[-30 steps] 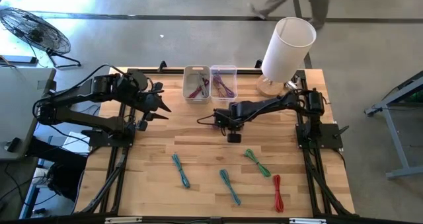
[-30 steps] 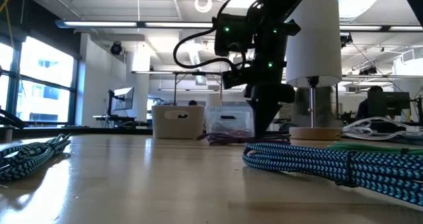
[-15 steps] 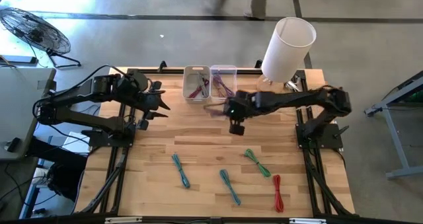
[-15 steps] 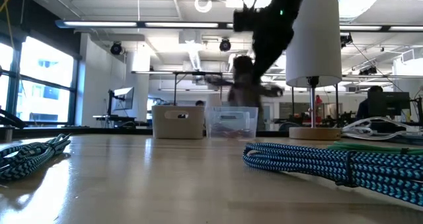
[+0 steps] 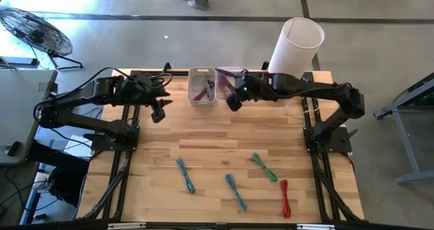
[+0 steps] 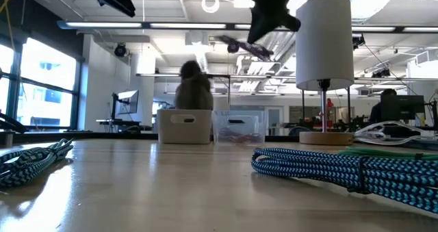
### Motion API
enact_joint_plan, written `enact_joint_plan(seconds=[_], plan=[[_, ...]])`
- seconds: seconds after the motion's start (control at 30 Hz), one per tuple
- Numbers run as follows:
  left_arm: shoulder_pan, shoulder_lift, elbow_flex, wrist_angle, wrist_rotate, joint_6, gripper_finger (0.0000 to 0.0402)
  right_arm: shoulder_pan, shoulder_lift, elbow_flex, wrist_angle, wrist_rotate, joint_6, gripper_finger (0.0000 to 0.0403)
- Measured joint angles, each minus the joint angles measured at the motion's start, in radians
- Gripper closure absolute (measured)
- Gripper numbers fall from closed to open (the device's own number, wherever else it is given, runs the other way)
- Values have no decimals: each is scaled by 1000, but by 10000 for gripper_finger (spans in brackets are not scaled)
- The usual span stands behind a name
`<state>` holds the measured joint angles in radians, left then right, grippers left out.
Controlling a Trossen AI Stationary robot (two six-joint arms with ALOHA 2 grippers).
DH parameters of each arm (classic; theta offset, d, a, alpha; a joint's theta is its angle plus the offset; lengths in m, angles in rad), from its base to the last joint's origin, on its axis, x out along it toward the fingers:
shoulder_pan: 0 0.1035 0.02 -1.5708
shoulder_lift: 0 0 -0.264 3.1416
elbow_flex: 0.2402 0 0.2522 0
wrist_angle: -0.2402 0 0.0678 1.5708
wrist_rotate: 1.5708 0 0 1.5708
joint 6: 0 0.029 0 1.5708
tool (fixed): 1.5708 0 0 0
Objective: Pick & Place USB Port
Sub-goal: Put the violet USB cable into the transparent bin
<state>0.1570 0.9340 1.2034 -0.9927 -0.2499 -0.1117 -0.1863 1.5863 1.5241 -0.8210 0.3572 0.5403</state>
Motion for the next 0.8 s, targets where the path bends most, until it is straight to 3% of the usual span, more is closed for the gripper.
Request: enact_joint_plan(seconds=[0.2,0.57,0.8], plan=[[0,0,0,-41,-51,10,273,-44,34,-2,-35,-31,66,403],[0,1,0,-58,-165,-54,273,-7,38,-1,-26,-7,102,403],[0,8,0,-58,-209,-28,273,11,38,-1,47,21,239,403]])
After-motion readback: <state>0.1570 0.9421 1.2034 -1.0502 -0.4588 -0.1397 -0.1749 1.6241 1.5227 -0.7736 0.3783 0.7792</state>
